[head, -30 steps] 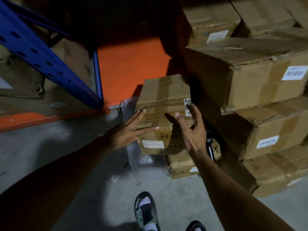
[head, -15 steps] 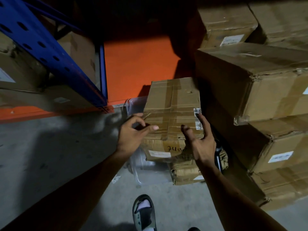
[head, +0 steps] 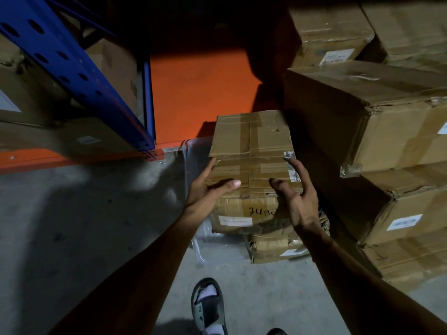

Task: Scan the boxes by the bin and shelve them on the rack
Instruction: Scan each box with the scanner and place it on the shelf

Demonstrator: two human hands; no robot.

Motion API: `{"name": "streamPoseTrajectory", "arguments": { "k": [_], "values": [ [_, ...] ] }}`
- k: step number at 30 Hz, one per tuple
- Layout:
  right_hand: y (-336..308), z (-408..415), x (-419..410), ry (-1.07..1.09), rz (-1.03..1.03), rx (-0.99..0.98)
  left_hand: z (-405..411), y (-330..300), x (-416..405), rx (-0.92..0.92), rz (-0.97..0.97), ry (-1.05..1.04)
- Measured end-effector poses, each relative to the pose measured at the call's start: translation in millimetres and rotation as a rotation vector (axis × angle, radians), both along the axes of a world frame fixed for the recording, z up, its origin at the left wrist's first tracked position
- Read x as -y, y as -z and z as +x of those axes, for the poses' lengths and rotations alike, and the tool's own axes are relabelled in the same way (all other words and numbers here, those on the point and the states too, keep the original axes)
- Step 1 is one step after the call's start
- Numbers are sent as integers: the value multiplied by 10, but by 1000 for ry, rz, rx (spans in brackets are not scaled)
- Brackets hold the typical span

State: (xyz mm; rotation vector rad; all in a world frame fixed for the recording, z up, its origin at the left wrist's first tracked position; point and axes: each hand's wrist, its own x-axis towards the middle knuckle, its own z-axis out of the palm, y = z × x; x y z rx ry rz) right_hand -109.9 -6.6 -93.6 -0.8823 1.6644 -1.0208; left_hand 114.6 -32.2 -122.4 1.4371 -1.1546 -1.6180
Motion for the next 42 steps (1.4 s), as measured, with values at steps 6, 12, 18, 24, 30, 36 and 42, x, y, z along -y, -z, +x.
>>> {"name": "streamPoseTrajectory", "arguments": {
  "k": [6,12,18,24,30,36,42],
  "values": [
    [-517,63,-164,-3,-14,21,102,-635,-167,63,8,-85],
    [-1575,25,-436,1,-69,54,44,-1791,-395,122,-55,-131],
    [-2902,-207,-828,-7,-203,26,-192,-3138,-837,172,-191,-142],
    [-4208,-496,-1325,-15,-386,14,-513,-4451,-1309,158,-368,-152],
    [-5281,-766,-1639,-5,-544,7,-759,-5639,-1652,141,-536,-161],
    [-6212,-859,-1635,-6,-681,23,-828,-6602,-1738,146,-707,-228],
    [-6841,-598,-1241,-58,-772,29,-564,-7263,-1455,201,-827,-293]
  ]
}}
